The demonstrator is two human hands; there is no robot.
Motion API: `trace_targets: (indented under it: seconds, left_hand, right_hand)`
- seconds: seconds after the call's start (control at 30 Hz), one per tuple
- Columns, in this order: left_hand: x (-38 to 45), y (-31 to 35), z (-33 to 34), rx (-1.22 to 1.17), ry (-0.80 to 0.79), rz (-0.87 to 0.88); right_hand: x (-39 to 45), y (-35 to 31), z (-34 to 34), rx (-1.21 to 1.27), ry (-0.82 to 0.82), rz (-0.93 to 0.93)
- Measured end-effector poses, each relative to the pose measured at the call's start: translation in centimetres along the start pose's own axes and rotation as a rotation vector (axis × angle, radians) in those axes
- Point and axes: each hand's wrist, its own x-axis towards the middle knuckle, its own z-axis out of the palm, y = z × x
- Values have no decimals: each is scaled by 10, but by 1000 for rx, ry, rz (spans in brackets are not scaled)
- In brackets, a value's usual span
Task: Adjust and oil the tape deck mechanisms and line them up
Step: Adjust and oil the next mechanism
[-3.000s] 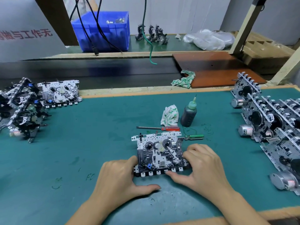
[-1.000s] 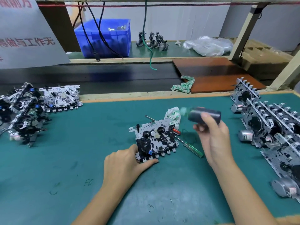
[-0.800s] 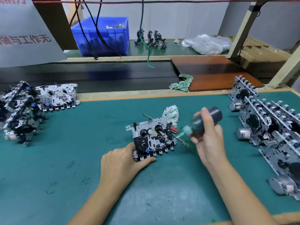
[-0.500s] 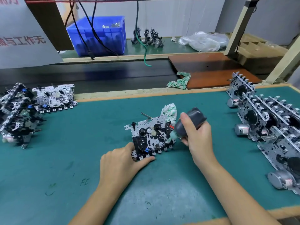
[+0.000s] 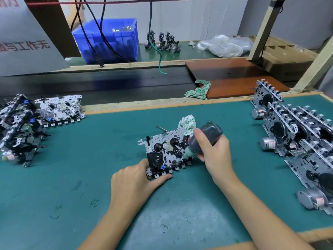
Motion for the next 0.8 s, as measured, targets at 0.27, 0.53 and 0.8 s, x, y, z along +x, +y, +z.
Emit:
trace_targets:
  seconds: [0.27, 0.53, 0.8]
  left_hand:
    - [-1, 1, -1, -26, 24, -1]
    - [-1, 3, -7, -99, -3, -24]
    - [-3, -27, -42, -16, -64, -35]
  right_hand:
    - [0, 3, 0, -16, 14, -30]
    - [11, -8, -10, 368, 105, -1]
    - [32, 15, -32, -296, 172, -20]
